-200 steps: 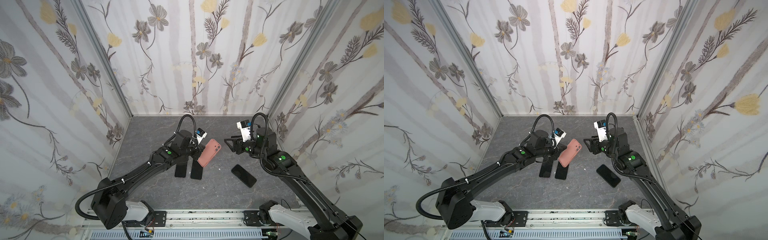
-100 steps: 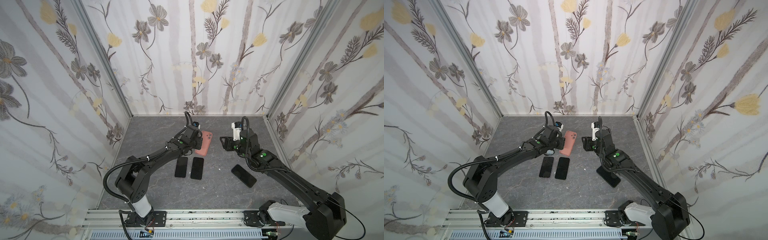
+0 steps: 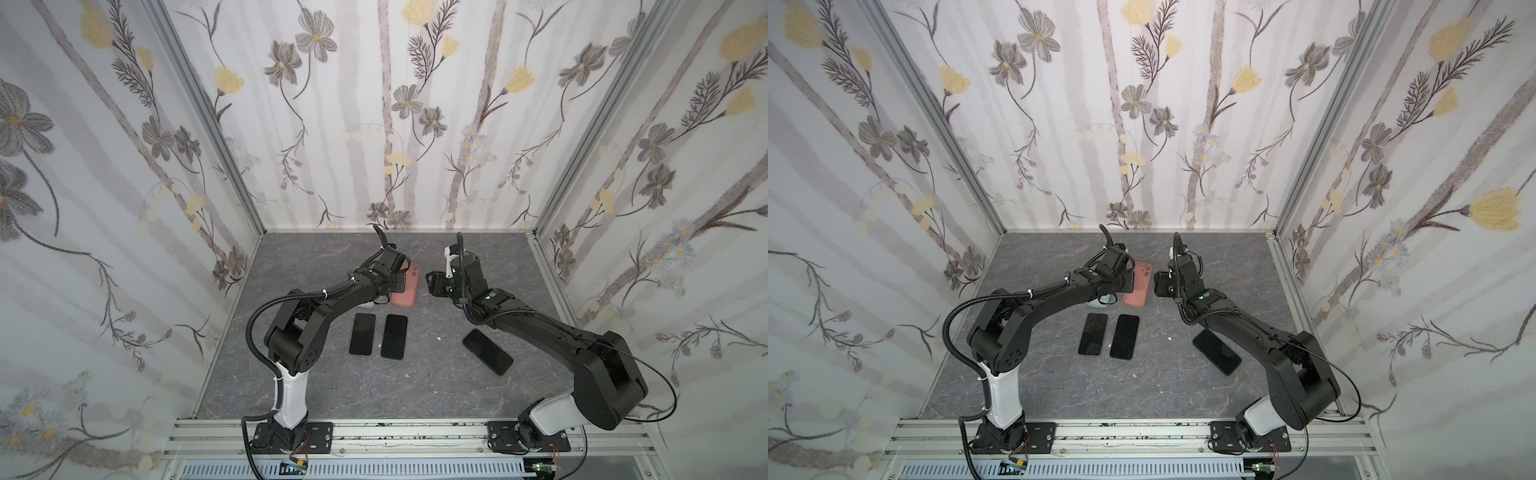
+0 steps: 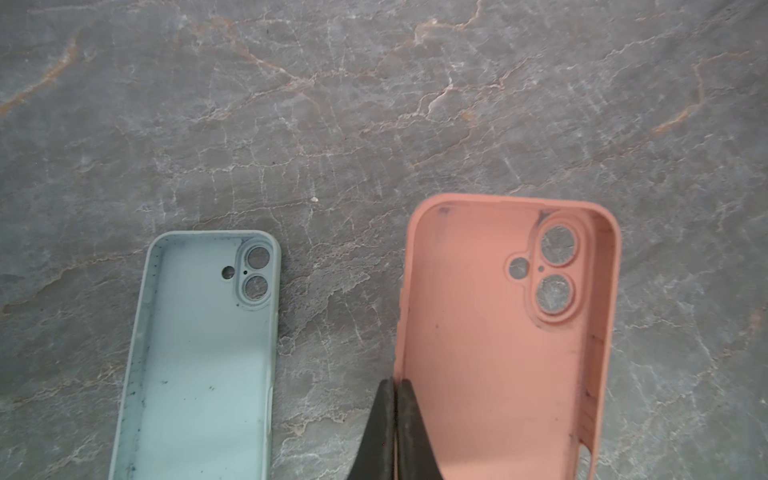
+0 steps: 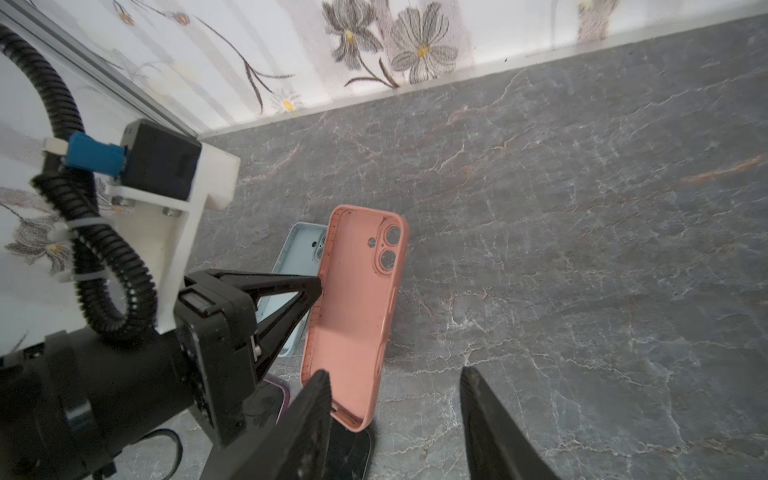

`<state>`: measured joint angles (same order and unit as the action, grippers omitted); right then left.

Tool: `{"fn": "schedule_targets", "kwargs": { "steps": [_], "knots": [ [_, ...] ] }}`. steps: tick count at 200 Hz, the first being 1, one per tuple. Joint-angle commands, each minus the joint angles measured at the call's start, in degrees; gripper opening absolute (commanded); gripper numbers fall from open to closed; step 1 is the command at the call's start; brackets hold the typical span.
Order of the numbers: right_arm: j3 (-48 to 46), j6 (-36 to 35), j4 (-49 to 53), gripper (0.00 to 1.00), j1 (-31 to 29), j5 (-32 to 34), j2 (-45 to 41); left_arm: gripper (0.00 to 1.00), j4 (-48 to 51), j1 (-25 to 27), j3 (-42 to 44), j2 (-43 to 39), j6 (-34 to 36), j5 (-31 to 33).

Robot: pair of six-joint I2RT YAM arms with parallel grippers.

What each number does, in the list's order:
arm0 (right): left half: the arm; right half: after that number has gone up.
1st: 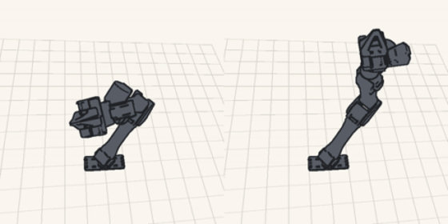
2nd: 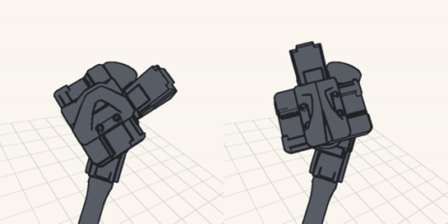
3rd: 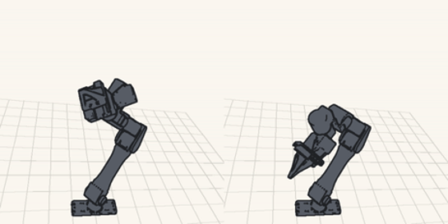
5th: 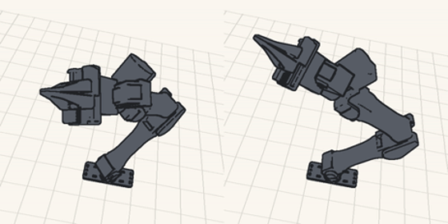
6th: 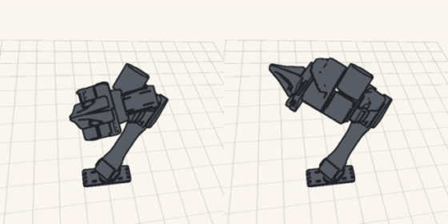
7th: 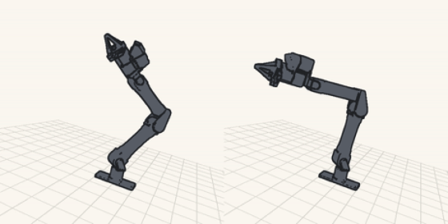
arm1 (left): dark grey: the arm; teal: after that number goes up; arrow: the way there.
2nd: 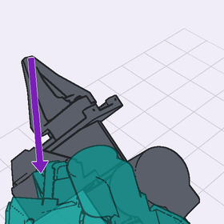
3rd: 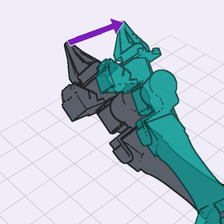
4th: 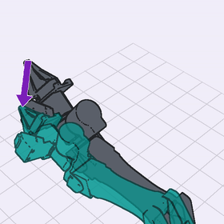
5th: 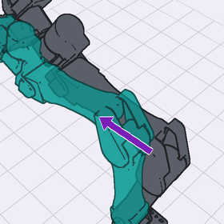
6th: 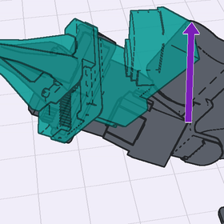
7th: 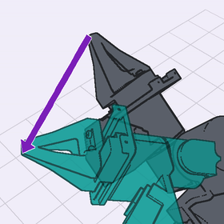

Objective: Take the phone out of the phone case
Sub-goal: 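Lower the pink case onto the table beside the mint case with the left gripper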

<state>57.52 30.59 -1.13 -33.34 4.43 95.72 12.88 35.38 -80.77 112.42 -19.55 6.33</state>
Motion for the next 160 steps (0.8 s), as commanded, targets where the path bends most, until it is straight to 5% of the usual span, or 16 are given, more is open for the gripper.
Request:
{"fn": "schedule_targets", "kwargs": {
  "steps": [1, 160],
  "knots": [
    [0.2, 1.0, -6.1, 0.54, 0.2, -2.1, 1.3, 0.0, 0.8, -0.5, -1.2, 1.1, -1.5, 1.2],
    [-0.8, 4.7, -8.5, 0.59, 3.7, -9.6, 5.7, 0.0, 3.3, -2.6, -7.7, 9.6, -0.2, 1.2]
  ]
}}
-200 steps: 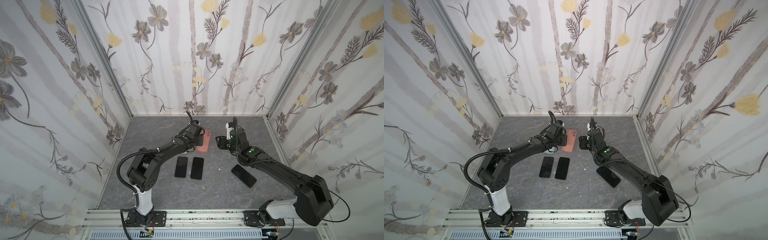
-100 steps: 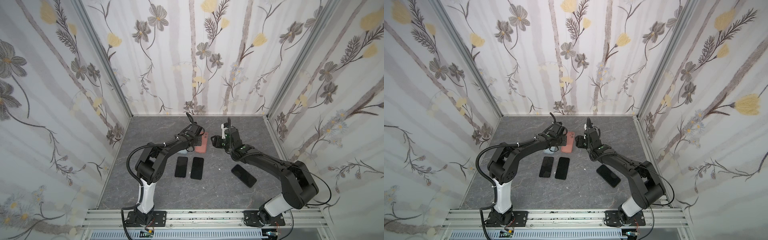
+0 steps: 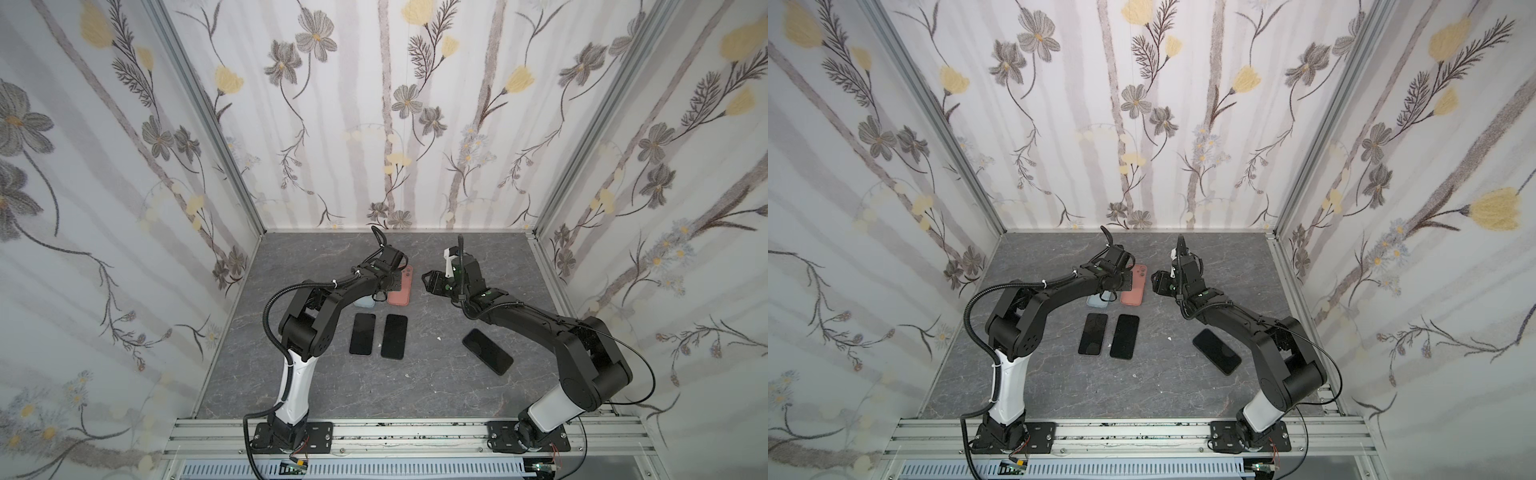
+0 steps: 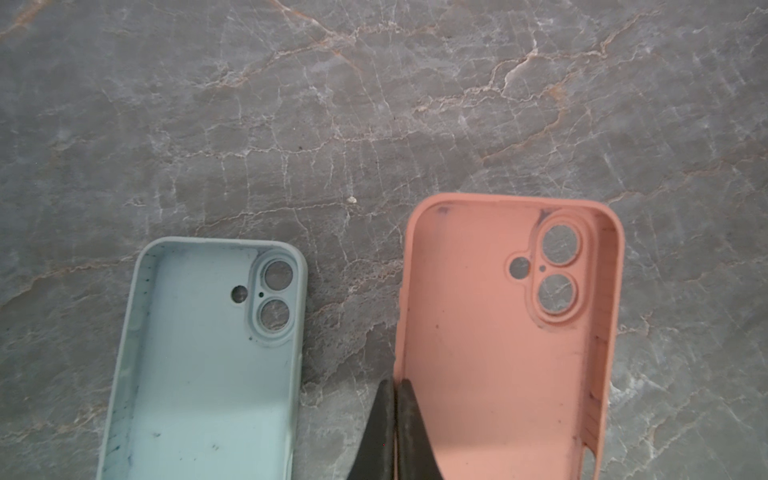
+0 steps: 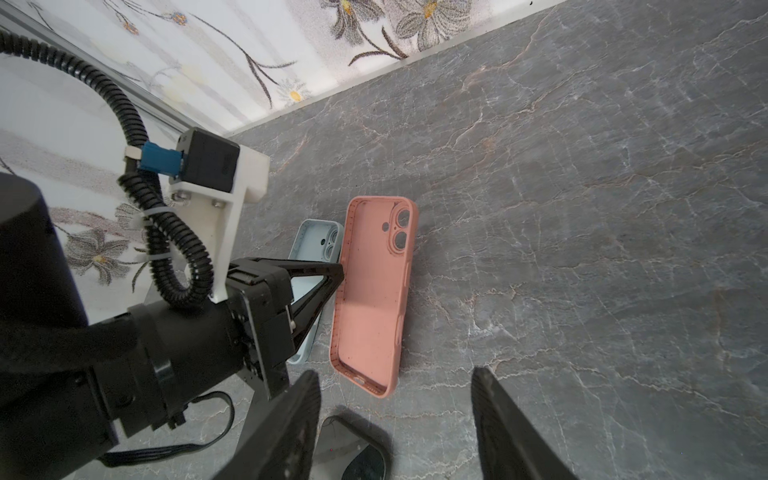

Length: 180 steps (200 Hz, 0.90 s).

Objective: Take the phone out of the phone case
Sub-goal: 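Lower the pink case onto the table beside the mint case with the left gripper, then release the pink case on the table with the left gripper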

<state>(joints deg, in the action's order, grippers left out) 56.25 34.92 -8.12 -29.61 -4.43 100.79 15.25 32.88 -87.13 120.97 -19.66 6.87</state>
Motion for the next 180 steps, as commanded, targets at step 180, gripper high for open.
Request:
{"fn": "schedule_targets", "kwargs": {
  "steps": [180],
  "knots": [
    [-1.4, -1.7, -2.7, 0.61, -0.2, 1.0, -1.5, 0.22, 3.9, -0.6, -5.1, 4.1, -2.4, -1.3]
  ]
}}
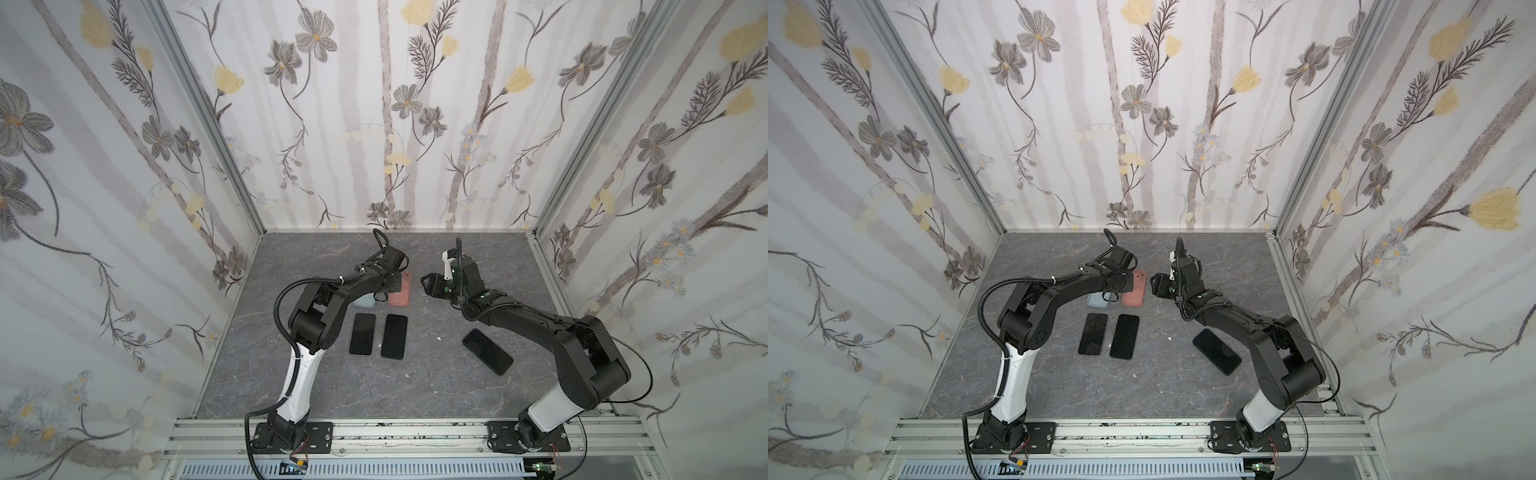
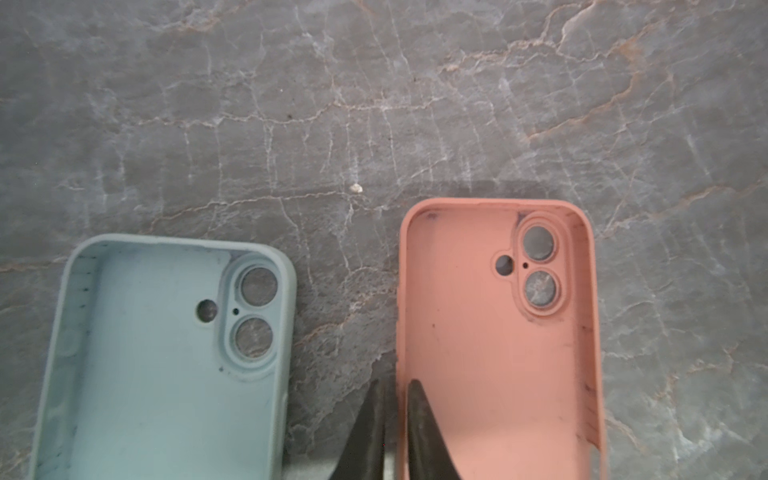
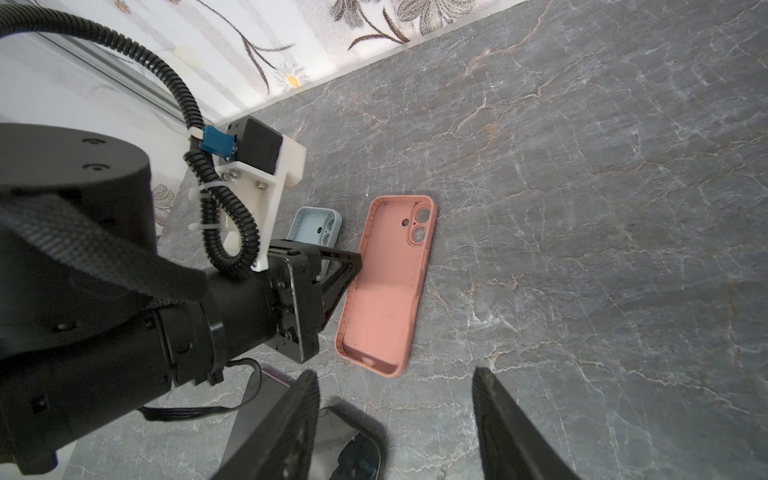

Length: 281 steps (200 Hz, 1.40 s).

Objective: Take the phone out of the phone case
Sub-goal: 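Release the pink case on the table with the left gripper, then grasp the nearby black phone with the right gripper while the left gripper moves inward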

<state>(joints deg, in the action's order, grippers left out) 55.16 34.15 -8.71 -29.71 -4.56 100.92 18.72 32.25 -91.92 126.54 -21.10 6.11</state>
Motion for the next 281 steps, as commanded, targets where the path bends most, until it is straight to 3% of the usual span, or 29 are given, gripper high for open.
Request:
{"fn": "schedule_targets", "kwargs": {
  "steps": [1, 28, 59, 80, 101, 127, 157, 205, 237, 281],
  "knots": [
    [-0.3, -1.0, -2.0, 0.61, 0.0, 1.2, -1.8, 0.22, 0.5, 0.0, -0.2, -1.7, -1.0, -0.6],
    [-2.1, -2.6, 1.4, 0.63, 0.0, 3.0, -6.1, 0.33, 0.4, 0.4, 1.1, -7.7, -0.2, -0.7],
    [-4.7, -3.1, 13.3, 0.64, -0.3, 4.8, -12.9, 0.45, 0.1, 3.8, 5.1, -16.5, 3.0, 1.9],
    [-8.4, -1.7, 21.1, 0.64, -0.4, 7.2, -17.8, 0.54, -2.8, 7.4, 11.0, -22.4, 3.7, 5.1],
    [-14.1, 0.8, 26.2, 0.65, 0.6, 9.8, -22.9, 0.59, -8.7, 11.0, 18.2, -27.9, 2.3, 4.4],
    [-21.3, 3.6, 27.6, 0.66, 7.8, 9.0, -28.9, 0.76, -14.3, 14.7, 24.9, -32.1, 0.1, 2.3],
    [-25.2, 2.8, 26.6, 0.72, 17.0, 4.6, -31.4, 1.0, -16.0, 18.5, 25.4, -32.5, 0.1, -0.4],
    [-27.8, 0.4, 22.1, 0.82, 26.2, -0.8, -27.2, 1.0, -16.9, 22.3, 22.0, -30.2, -2.6, -3.3],
    [-28.5, -0.2, 22.4, 0.87, 28.0, -0.1, -25.5, 1.0, -17.6, 22.4, 21.8, -30.6, -4.9, -1.9],
    [-29.2, -0.8, 24.3, 0.88, 28.0, -0.4, -25.7, 1.0, -18.7, 22.2, 22.9, -32.5, -1.6, -1.4]
  ]
}}
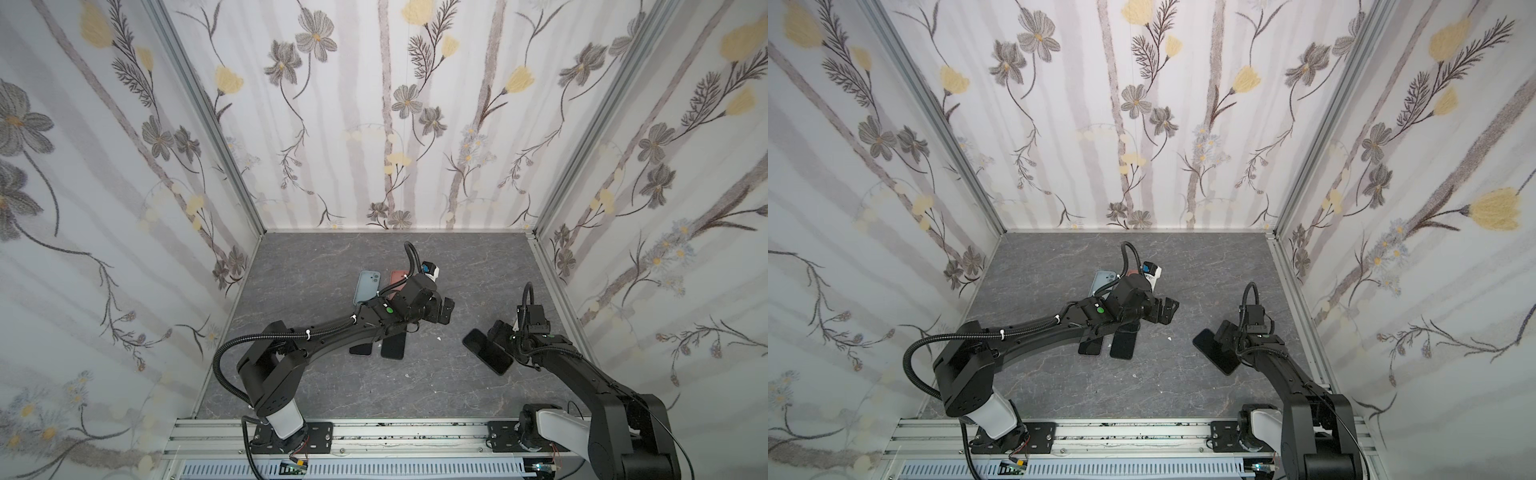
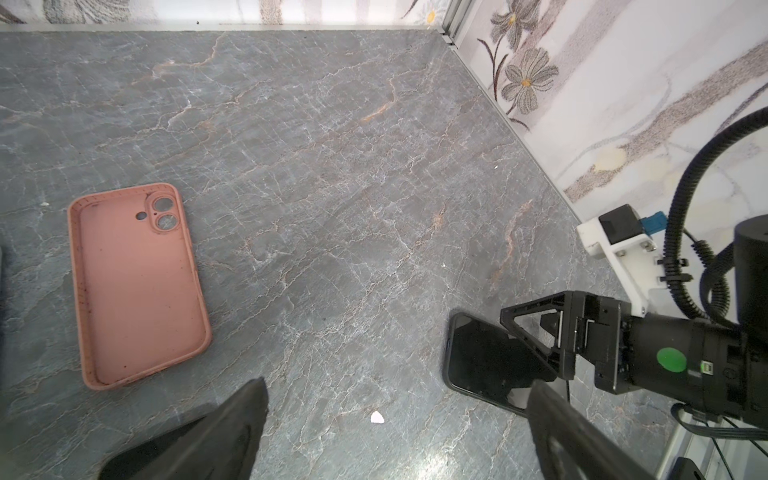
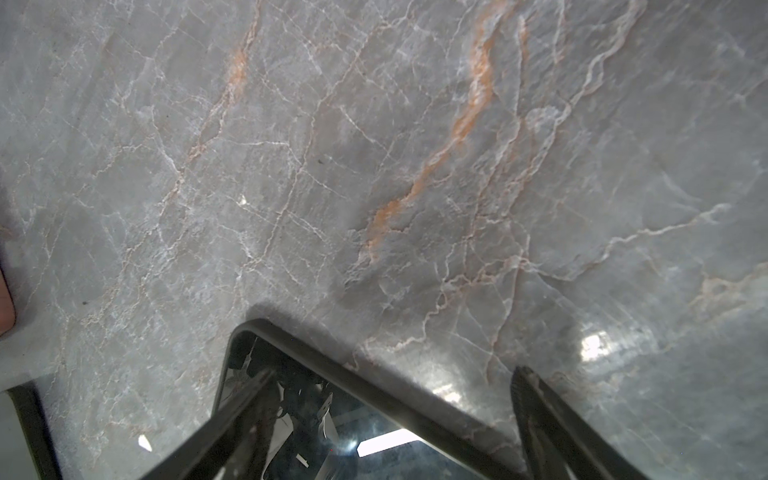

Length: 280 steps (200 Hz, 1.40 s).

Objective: Take the phone out of the phone case
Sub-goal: 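Grasp the nearby black phone with the right gripper while the left gripper moves inward, then lift the black phone with the right gripper toward the left gripper, which grasps its end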

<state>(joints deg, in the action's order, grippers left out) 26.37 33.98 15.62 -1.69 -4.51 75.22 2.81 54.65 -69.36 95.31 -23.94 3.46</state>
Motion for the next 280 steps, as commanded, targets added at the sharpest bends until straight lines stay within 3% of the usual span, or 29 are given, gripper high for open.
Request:
{"fn": "schedule_targets", "kwargs": {
  "steps": [1, 51, 107, 127, 157, 208, 280],
  "knots": [
    [-0.4, -0.7, 0.0, 0.88, 0.0, -0.5, 0.0, 1.0, -2.8, -0.2, 0.3, -1.3, 1.3, 1.2],
    [-2.5, 0.9, 2.0, 0.9, -3.3, -4.9, -3.3, 1.0, -5.5, -2.1, 2.9, -4.2, 0.6, -1.9],
    [-2.8, 7.9, 2.4, 0.9, -17.6, -5.6, -5.3, 1.0, -8.8, -6.7, 6.5, -6.6, -1.7, -6.6],
    [-1.4, 8.8, 2.5, 0.91, -21.1, -2.9, -3.7, 1.0, -9.5, -7.9, 7.3, -7.1, -2.5, -7.6],
    [3.0, 6.5, 5.6, 0.99, -22.9, 3.7, 0.0, 1.0, -11.9, -10.0, 9.9, -8.9, -4.7, -9.3],
    [11.3, 1.7, 11.8, 1.0, -26.4, 10.3, 8.8, 1.0, -18.0, -14.8, 16.9, -13.8, -9.0, -13.0],
    [16.0, -3.5, 16.2, 0.99, -29.6, 9.4, 17.8, 1.0, -20.1, -17.2, 21.0, -16.7, -10.7, -15.1]
  ]
}}
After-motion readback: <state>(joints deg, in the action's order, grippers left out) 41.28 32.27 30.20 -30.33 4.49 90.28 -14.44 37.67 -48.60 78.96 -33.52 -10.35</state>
